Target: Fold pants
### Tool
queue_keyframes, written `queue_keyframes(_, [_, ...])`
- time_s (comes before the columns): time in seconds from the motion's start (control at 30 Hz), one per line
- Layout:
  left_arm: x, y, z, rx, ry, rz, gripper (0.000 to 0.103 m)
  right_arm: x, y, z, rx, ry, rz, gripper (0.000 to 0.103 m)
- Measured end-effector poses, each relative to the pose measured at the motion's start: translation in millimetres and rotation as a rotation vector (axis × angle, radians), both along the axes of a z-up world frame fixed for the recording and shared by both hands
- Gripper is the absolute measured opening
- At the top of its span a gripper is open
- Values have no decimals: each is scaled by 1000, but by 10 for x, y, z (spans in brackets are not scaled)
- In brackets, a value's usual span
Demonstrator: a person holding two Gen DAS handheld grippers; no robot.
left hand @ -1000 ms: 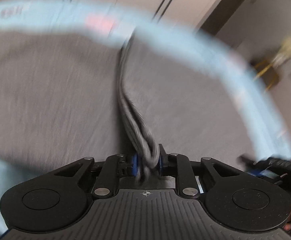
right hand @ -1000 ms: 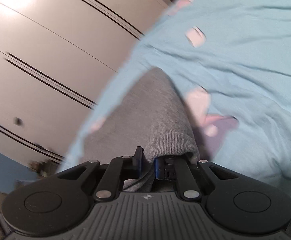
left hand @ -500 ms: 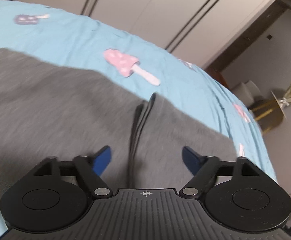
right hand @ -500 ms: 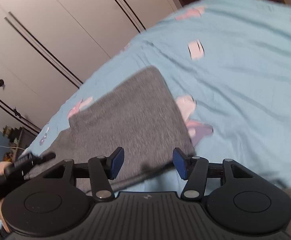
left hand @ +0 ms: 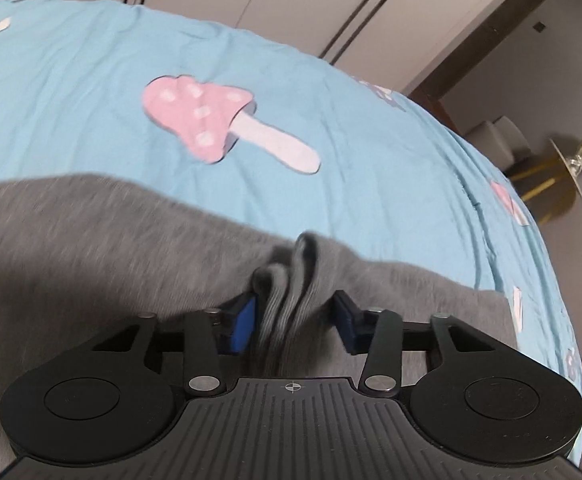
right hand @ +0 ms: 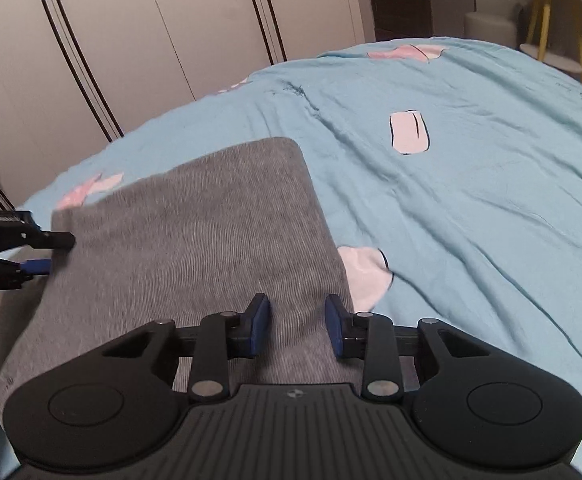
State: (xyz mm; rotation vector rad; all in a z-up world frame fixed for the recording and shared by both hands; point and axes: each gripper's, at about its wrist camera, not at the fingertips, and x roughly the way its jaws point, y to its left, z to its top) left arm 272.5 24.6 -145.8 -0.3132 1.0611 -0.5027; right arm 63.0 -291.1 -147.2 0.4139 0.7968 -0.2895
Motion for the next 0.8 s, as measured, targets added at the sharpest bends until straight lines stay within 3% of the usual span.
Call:
queue_keyframes(0.13, [-48, -62, 105, 25, -77, -42, 21, -32, -23, -3, 19, -16, -7, 32])
queue_keyframes(0.27, [-210, -124, 312, 59, -262, -73, 21, -80, -31, -1, 42, -31, -27, 32])
queue_keyframes(0.3, [-176, -142, 266, 90, -249, -75, 21, -64, -23, -10, 37, -30, -27, 32])
queue_keyframes(0.37, [-92, -135, 60, 130, -143, -63, 29, -53, 12, -13, 9, -21, -18, 32])
queue_keyframes(0.4, [-116, -92, 49, 122, -147, -53, 31, -36, 37, -8, -7, -17, -14, 32])
queue_keyframes(0.47, [-189, -14, 191, 145, -180, -18, 54, -23, 62, -16, -24, -12, -12, 32])
queue_keyframes(0.57, [-283, 277, 510, 222, -269, 102, 62, -27, 61, -23, -19, -14, -23, 32])
queue_keyframes(0.73, [-592, 1060, 853, 266, -259, 223, 96, 7, 118, -24, -56, -3, -13, 33])
queue_keyframes(0.8, [-799, 1421, 893, 295, -265, 312, 99, 14, 111, -17, -56, -1, -15, 34])
